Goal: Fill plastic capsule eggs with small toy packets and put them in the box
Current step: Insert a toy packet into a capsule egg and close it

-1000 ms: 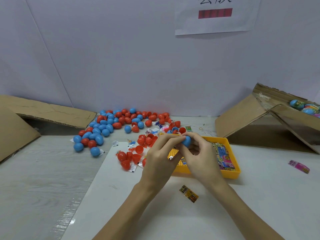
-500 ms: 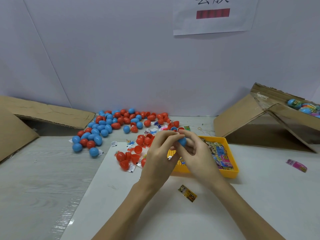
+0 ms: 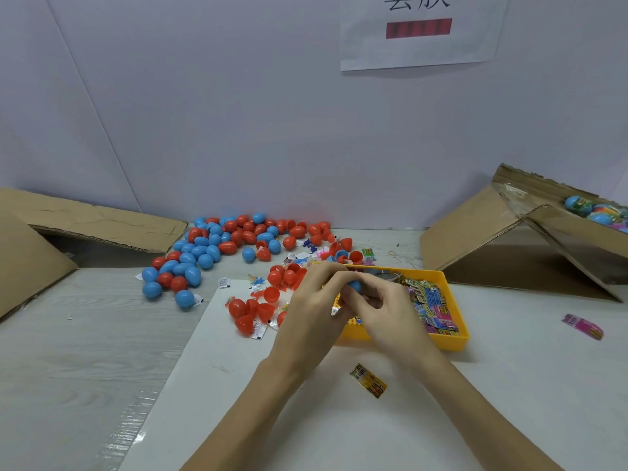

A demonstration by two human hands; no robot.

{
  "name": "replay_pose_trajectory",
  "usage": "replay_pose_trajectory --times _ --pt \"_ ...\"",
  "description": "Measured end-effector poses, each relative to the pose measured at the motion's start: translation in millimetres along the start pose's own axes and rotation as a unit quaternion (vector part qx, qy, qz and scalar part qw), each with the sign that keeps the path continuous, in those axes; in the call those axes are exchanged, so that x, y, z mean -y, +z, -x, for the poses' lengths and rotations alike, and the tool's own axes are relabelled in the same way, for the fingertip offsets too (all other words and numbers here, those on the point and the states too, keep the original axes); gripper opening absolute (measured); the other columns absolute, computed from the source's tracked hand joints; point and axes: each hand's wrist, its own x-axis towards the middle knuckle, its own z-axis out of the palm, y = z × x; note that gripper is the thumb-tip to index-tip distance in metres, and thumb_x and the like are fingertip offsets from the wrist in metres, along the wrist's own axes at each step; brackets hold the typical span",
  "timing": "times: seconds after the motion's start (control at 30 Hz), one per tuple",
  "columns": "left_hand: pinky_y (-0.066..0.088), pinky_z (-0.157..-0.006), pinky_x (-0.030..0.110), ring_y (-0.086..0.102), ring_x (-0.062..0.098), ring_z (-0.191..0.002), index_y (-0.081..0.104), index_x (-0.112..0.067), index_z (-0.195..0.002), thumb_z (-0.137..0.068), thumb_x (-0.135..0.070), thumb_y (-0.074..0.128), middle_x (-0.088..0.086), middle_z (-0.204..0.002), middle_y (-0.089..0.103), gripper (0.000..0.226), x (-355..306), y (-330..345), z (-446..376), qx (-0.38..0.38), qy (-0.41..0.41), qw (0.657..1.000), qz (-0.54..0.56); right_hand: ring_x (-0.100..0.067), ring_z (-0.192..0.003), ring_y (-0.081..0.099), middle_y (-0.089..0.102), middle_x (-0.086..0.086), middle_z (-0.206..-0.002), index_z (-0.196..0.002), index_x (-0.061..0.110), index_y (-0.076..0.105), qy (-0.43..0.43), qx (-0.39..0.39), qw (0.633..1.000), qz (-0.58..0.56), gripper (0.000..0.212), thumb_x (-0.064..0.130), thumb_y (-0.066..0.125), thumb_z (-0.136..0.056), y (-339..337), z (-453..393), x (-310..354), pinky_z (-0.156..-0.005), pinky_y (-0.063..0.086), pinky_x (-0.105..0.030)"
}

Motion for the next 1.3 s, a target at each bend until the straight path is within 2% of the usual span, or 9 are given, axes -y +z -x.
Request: replay_pose_trajectory --times 0.3,0.5,0.63,0.8,0.87,1.07,1.13,1.2,1.3 --pt "0.06 -0.086 0.032 0.07 0.012 -0.103 0.073 -0.019 -0.12 -0.095 -0.013 0.072 -0.008 -0.113 0.071 0.026 0 -9 -5 0.006 -0.17 0.968 0.182 -0.015 -0.093 0.076 0.079 0.003 -0.096 -0.111 0.022 0.073 0.048 -0.025 0.993 -0.109 0.016 0.027 0.063 -0.101 -2 -4 -5 -0.072 0.06 -0.022" --pt "0.059 -0.088 0.025 0.068 0.015 -0.104 0.066 -0.018 -0.134 -0.092 -0.011 0.075 -0.001 -0.124 0.06 0.044 2 -11 -8 0.066 -0.146 0.962 0.221 -0.017 -0.077 0.075 0.077 -0.002 -0.08 -0.095 0.021 0.076 0.078 -0.058 0.99 -0.105 0.031 0.046 0.058 -0.1 -5 -7 -8 -0.068 0.062 -0.024" --pt "0.057 -0.079 0.024 0.068 0.014 -0.092 0.068 -0.021 -0.127 -0.098 -0.02 0.068 -0.005 -0.112 0.065 0.03 1 -13 -10 0.042 -0.179 0.96 0.211 -0.014 -0.072 0.074 0.078 -0.003 -0.079 -0.097 0.015 0.076 0.091 -0.035 0.989 -0.111 0.043 0.044 0.046 -0.106 -6 -8 -5 -0.06 0.057 -0.019" --pt "0.053 -0.065 0.046 0.061 0.019 -0.067 0.065 -0.02 -0.123 -0.109 -0.025 0.045 0.005 -0.078 0.063 0.025 9 -19 -12 0.001 -0.293 0.931 0.218 -0.006 -0.085 0.07 0.074 0.009 -0.091 -0.107 0.022 0.073 0.008 -0.052 0.992 0.112 0.016 0.014 0.059 -0.104 -18 -9 -8 -0.073 0.056 -0.016" --pt "0.052 -0.065 0.047 0.057 0.017 -0.065 0.064 -0.019 -0.121 -0.11 -0.027 0.039 0.015 -0.08 0.062 0.028 13 -20 -12 -0.006 -0.322 0.921 0.221 -0.004 -0.093 0.066 0.072 0.009 -0.101 -0.107 0.021 0.074 -0.022 -0.062 0.974 0.218 0.018 0.009 0.062 -0.102 -24 -9 -9 -0.077 0.049 -0.009" --pt "0.049 -0.065 0.047 0.054 0.019 -0.068 0.063 -0.018 -0.113 -0.111 -0.026 0.037 0.015 -0.082 0.063 0.027 18 -15 -9 0.01 -0.335 0.927 0.169 -0.013 -0.104 0.06 0.067 0.001 -0.112 -0.102 0.024 0.082 -0.018 0.021 0.944 0.329 0.032 0.003 0.058 -0.102 -46 -11 -14 -0.085 0.052 -0.023" --pt "0.05 -0.066 0.042 0.056 0.017 -0.07 0.061 -0.023 -0.111 -0.111 -0.026 0.037 0.01 -0.082 0.063 0.025 21 -13 -8 0.021 -0.332 0.93 0.155 -0.01 -0.103 0.058 0.064 0.003 -0.112 -0.098 0.028 0.083 -0.017 0.051 0.941 0.333 0.039 -0.001 0.056 -0.1 -45 -12 -14 -0.075 0.045 -0.015" --pt "0.047 -0.061 0.024 0.055 0.012 -0.069 0.06 -0.026 -0.11 -0.11 -0.026 0.037 0.003 -0.08 0.062 0.022 22 -11 -7 0.027 -0.325 0.935 0.141 -0.012 -0.102 0.055 0.062 0.002 -0.112 -0.095 0.031 0.083 -0.001 0.067 0.935 0.347 0.046 -0.003 0.052 -0.099 -43 -13 -14 -0.07 0.037 -0.013" --pt "0.042 -0.058 0.015 0.052 0.008 -0.063 0.06 -0.025 -0.105 -0.11 -0.023 0.04 -0.002 -0.075 0.059 0.02 20 -11 -6 0.024 -0.307 0.943 0.126 -0.012 -0.104 0.052 0.061 0.002 -0.114 -0.112 0.033 0.08 0.009 0.094 0.917 0.387 0.041 0.004 0.051 -0.102 -40 -15 -18 -0.08 0.044 -0.023"
